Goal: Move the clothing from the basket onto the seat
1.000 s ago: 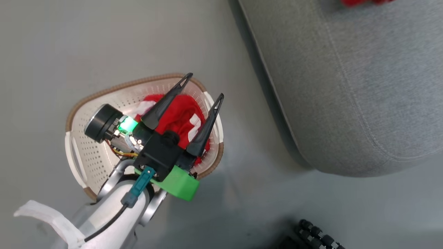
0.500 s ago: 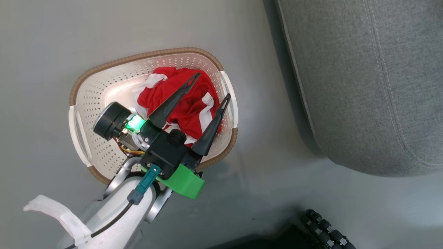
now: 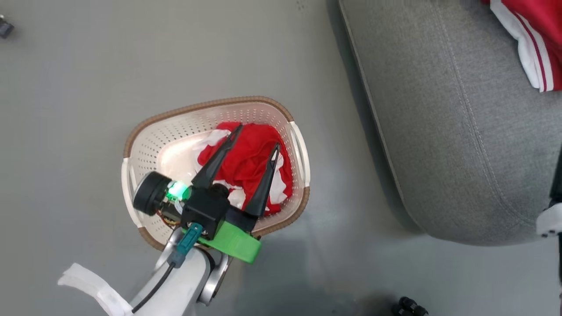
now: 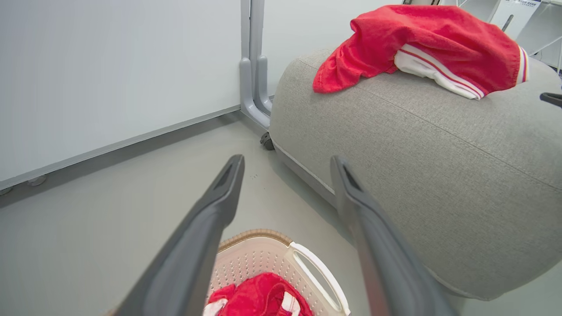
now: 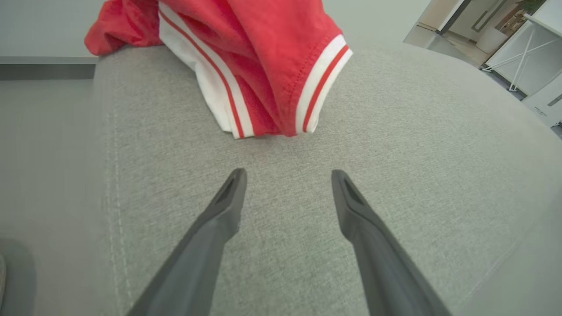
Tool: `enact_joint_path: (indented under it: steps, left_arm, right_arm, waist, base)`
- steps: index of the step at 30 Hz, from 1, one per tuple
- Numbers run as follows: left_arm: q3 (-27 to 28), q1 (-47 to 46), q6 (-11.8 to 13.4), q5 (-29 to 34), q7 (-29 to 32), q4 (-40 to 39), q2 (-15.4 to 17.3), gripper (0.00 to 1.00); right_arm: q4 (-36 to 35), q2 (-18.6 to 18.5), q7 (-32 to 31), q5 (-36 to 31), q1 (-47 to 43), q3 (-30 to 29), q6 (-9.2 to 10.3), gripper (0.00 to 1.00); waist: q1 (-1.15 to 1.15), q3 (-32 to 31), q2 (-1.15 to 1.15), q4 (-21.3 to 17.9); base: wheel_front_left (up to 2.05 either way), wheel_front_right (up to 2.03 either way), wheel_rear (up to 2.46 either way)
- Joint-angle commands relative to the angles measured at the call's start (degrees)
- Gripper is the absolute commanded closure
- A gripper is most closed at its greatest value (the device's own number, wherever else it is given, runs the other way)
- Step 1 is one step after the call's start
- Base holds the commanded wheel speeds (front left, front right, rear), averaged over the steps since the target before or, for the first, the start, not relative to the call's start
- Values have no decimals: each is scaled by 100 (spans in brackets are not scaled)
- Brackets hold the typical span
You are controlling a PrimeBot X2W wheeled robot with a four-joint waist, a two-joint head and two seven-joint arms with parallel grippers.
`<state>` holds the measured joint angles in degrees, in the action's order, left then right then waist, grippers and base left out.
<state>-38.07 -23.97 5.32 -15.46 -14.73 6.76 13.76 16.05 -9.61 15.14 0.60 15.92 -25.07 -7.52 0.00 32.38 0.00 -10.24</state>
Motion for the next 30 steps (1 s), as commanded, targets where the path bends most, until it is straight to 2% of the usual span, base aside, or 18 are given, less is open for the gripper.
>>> enact_joint_path:
  steps: [1, 4, 9, 17, 24, 27, 30]
  left_arm:
    - [52, 173, 46, -77, -38, 97, -92, 0]
    - [253, 432, 102, -134, -49, 146, -312, 0]
    - [754, 1097, 107, -93, -47, 173, -618, 0]
    - [1605, 2044, 41, 126, -49, 78, -863, 0]
    - [2245, 2668, -115, 442, -43, -383, -979, 0]
    - [2499, 3020, -265, 707, -43, -628, -1031, 0]
    - [2629, 3237, -313, 791, -44, -705, -1057, 0]
  right_arm:
    - [-60, 30, 1, -26, -252, 85, 7, 0]
    - [-244, 182, 1, -127, -618, 406, 7, 0]
    - [-437, 317, 1, -148, -1073, 1309, 7, 0]
    - [-703, 406, 1, 110, -1291, 2308, 7, 0]
    - [-1108, 472, 1, 325, -1525, 2497, 7, 0]
    - [-1339, 552, 1, 476, -1829, 2475, 7, 0]
    - [-1349, 600, 1, 557, -2087, 2467, 7, 0]
  waist:
    - [0, -654, 0, 389]
    - [0, -1044, 0, 659]
    - [0, -1752, 0, 1148]
    - [0, -2651, 0, 1659]
    - [0, -3139, 0, 1810]
    - [0, -3367, 0, 1770]
    - [0, -3517, 0, 1680]
  base:
    - [0, 0, 0]
    - [0, 0, 0]
    - [0, 0, 0]
    - [0, 0, 0]
    - [0, 0, 0]
    - [0, 0, 0]
    - [0, 0, 0]
